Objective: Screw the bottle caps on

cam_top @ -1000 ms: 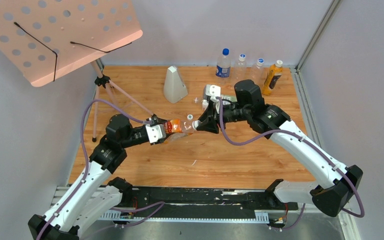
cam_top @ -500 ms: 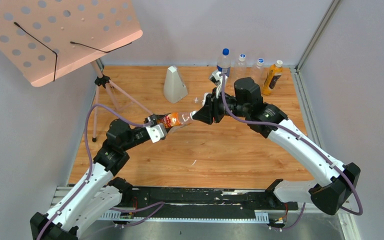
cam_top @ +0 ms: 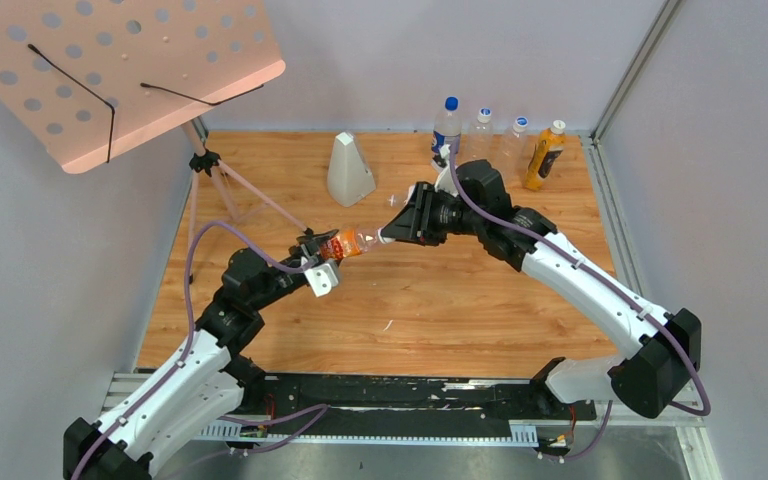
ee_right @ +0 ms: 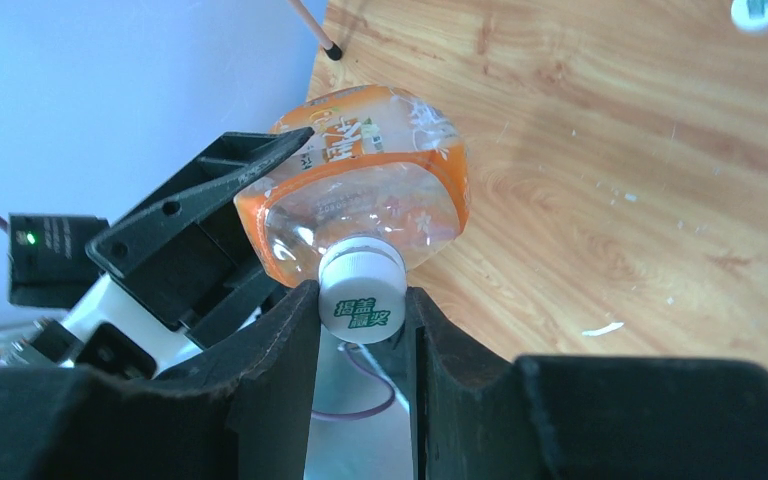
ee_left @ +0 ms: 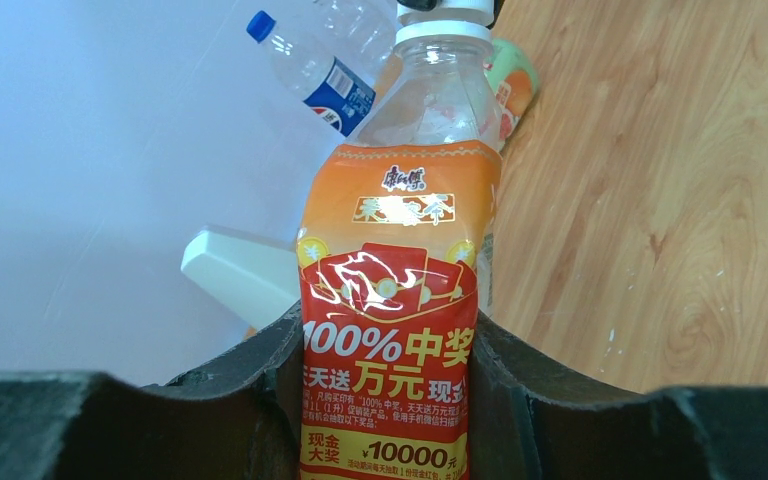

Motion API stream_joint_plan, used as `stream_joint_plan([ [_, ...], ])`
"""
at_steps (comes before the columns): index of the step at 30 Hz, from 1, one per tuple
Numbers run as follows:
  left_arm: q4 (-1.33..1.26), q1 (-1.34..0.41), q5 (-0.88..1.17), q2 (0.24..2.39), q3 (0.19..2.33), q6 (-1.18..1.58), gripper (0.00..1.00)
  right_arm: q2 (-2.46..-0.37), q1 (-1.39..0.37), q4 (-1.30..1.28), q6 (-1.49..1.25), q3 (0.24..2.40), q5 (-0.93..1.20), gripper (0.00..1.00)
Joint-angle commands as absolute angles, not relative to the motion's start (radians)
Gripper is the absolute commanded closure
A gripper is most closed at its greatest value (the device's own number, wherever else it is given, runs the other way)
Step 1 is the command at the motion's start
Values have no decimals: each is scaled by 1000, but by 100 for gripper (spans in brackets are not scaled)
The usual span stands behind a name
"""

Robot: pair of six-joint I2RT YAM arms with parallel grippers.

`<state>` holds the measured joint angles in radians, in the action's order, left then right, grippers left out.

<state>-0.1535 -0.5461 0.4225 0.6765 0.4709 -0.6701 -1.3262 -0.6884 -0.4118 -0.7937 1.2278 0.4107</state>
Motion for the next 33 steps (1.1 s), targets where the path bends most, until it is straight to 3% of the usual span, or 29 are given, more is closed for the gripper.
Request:
stream_joint_plan([
  [1, -314, -629, 498, 682, 477, -779, 100, -1359, -735, -308, -1065, 1173, 518, 79],
  [13, -373, -753, 351, 687, 388, -1014, 100, -1349, -735, -143, -1398, 1059, 539, 78],
  [33, -477, -756, 327, 685, 351, -912, 100, -1261, -632, -106, -1289, 1010, 565, 76],
])
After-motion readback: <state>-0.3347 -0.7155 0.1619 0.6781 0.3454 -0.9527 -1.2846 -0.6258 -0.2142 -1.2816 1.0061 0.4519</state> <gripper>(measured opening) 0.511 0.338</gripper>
